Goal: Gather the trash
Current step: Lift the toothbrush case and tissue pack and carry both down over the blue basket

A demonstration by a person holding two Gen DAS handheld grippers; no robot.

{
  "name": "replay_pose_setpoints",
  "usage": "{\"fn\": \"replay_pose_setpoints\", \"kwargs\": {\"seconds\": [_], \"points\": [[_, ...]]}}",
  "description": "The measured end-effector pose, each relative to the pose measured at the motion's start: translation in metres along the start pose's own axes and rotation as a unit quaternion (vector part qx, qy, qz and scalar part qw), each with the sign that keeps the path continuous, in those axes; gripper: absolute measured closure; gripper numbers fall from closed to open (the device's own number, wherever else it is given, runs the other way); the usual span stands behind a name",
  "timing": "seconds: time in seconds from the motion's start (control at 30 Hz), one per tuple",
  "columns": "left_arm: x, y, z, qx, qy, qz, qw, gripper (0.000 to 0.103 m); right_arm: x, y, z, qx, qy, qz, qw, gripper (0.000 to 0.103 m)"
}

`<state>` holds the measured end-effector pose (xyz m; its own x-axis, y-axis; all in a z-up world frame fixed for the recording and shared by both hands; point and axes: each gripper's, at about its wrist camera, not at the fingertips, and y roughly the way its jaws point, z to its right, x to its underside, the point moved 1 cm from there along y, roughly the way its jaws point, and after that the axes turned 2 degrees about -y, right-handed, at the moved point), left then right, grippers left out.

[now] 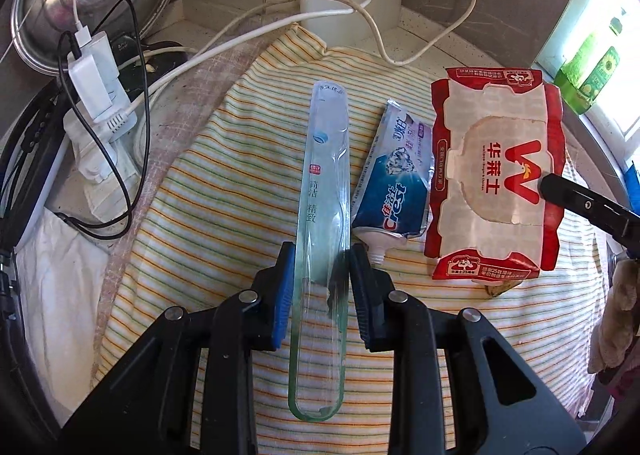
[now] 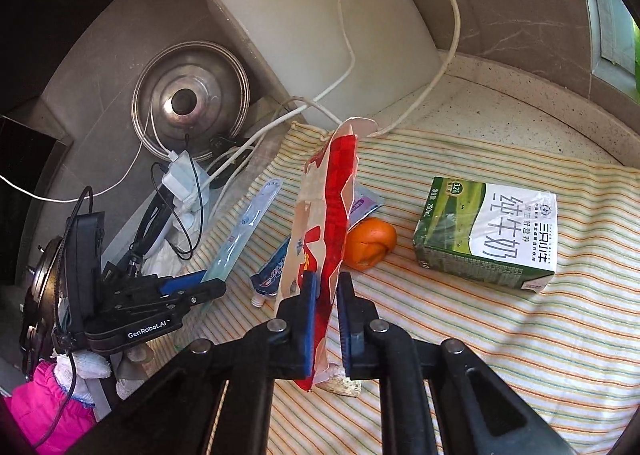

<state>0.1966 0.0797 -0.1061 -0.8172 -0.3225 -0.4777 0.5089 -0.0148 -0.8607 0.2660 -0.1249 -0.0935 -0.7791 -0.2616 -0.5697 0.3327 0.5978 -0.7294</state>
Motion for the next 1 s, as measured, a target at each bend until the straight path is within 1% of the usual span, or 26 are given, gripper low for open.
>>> {"fn": "replay_pose_setpoints", "kwargs": {"seconds": [0.13,0.33,0.53,0.67,0.8,1.0], "points": [[0.008,-0.014,-0.005,0.007,-0.01,0.009,0.9999,0.077,0.0,-0.006,-0.009,0.0,-0.004,0.01,1.0,0.098],[0.021,-0.04,-0.015,0.021,-0.025,0.025,0.9992,0.077,0.001,-0.018,-0.026,0.006,-0.027,0.021,0.999,0.1],[0.038,-0.066,-0.016,0.027,-0.016,0.038,0.9988,0.077,0.012,-0.042,-0.034,-0.007,-0.022,0.032,0.999,0.1],[0.055,-0.08,-0.016,0.034,-0.006,0.04,0.9986,0.077,0.025,-0.063,-0.041,-0.018,-0.016,0.043,0.999,0.1],[0.071,-0.091,-0.019,0.049,-0.008,0.04,0.998,0.077,0.038,-0.077,-0.058,-0.016,-0.021,0.049,0.998,0.1],[0.104,-0.115,-0.023,0.065,-0.006,0.042,0.997,0.077,0.069,-0.104,-0.074,-0.016,-0.009,0.057,0.998,0.1]]}}
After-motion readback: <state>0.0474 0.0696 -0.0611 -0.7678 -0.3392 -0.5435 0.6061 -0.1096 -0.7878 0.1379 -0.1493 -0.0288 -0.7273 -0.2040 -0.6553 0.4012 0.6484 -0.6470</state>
